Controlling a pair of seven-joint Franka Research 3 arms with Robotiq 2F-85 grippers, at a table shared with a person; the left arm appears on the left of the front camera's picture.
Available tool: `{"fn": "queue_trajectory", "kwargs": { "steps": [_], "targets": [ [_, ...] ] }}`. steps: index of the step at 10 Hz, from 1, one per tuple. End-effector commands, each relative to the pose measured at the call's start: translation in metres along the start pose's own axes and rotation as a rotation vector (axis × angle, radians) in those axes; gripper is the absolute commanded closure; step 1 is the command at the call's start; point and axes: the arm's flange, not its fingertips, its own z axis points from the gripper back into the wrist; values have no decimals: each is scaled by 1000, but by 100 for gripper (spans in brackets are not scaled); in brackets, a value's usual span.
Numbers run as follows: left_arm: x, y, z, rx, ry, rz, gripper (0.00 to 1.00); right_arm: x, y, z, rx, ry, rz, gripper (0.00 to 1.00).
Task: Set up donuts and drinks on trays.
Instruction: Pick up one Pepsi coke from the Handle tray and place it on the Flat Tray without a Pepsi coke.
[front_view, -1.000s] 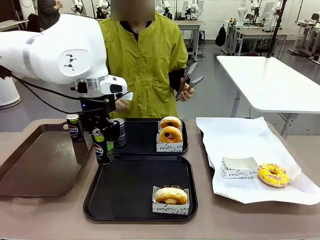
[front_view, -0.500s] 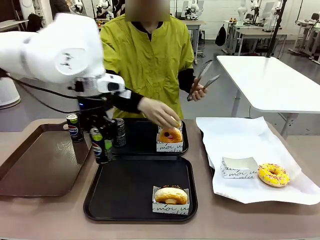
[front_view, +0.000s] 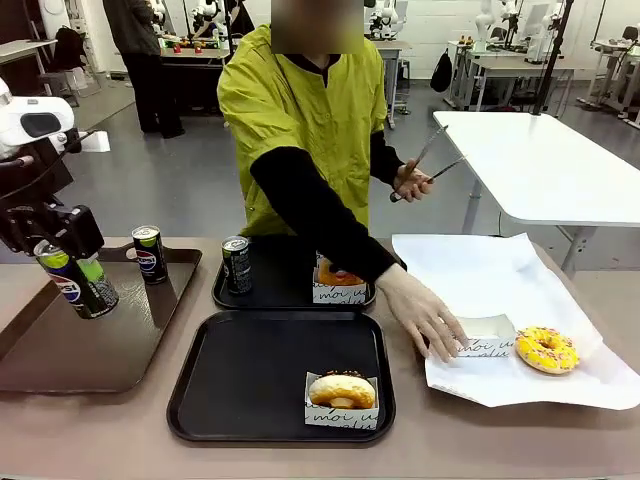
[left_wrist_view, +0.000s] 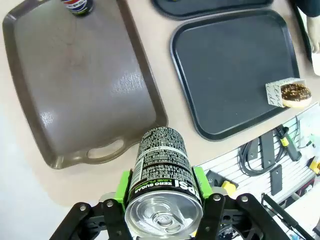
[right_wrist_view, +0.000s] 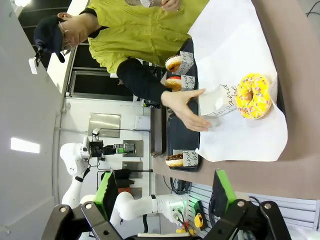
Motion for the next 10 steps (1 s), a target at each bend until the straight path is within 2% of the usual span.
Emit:
{"fn": "queue_trajectory", "kwargs": {
  "steps": [1,10],
  "targets": [
    [-3,-9,2,2,-1,-24,41,-1,1,-1,14,-4,13,0],
    [-3,-9,2,2,-1,-24,41,-1,1,-1,14,-4,13,0]
  ]
}}
